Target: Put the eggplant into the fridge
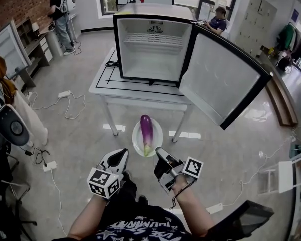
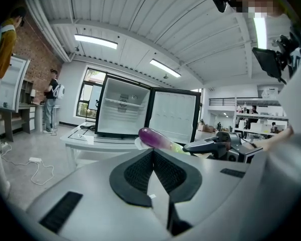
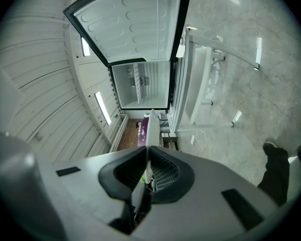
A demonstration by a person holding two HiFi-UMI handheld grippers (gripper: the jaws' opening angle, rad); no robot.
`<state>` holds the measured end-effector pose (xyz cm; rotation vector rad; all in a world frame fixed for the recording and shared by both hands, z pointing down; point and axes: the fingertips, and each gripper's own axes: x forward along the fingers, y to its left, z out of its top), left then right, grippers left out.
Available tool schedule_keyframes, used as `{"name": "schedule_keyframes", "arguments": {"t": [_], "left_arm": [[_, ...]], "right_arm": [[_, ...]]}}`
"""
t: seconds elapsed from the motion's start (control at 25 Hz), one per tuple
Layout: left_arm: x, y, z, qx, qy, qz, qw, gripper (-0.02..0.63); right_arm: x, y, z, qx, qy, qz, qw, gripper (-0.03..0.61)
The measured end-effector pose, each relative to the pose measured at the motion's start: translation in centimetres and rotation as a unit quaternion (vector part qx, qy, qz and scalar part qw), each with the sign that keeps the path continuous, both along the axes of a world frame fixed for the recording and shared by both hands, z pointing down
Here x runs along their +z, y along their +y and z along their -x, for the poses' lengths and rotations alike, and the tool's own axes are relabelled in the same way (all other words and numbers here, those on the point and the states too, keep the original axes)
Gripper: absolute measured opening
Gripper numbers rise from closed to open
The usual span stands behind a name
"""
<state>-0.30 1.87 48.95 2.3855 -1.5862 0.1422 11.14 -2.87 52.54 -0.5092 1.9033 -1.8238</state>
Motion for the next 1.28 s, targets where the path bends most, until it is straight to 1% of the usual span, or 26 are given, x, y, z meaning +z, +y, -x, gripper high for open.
{"name": "schedule_keyframes", "arguments": {"t": [0.16,0.4,0.76,1.04,1.28], "left_arm": [[0.4,-1.4,-0.2,0.015,0.000,0.000,0.9999,0.009],[0.4,-5.0,0.3,0.036,0.005,-0.006,0.9993,0.009],[1.2,-12.2,3.1,0.063,0.011,0.005,0.9979,0.009],[1.0,-19.3,6.5,0.075,0.014,0.002,0.9971,0.009],[1.0,-23.6,9.1,0.088,0.016,0.008,0.9960,0.009]], "right_arm": [[0.2,-0.9,-0.2,0.009,0.001,-0.001,1.000,0.021],[-0.2,-3.8,-0.2,0.033,0.001,-0.006,0.999,0.021],[0.1,-10.4,2.3,0.056,0.012,0.001,0.998,0.021],[-0.1,-17.1,5.1,0.073,0.018,-0.006,0.997,0.021],[-0.3,-21.3,7.1,0.093,0.021,-0.001,0.995,0.021]]}}
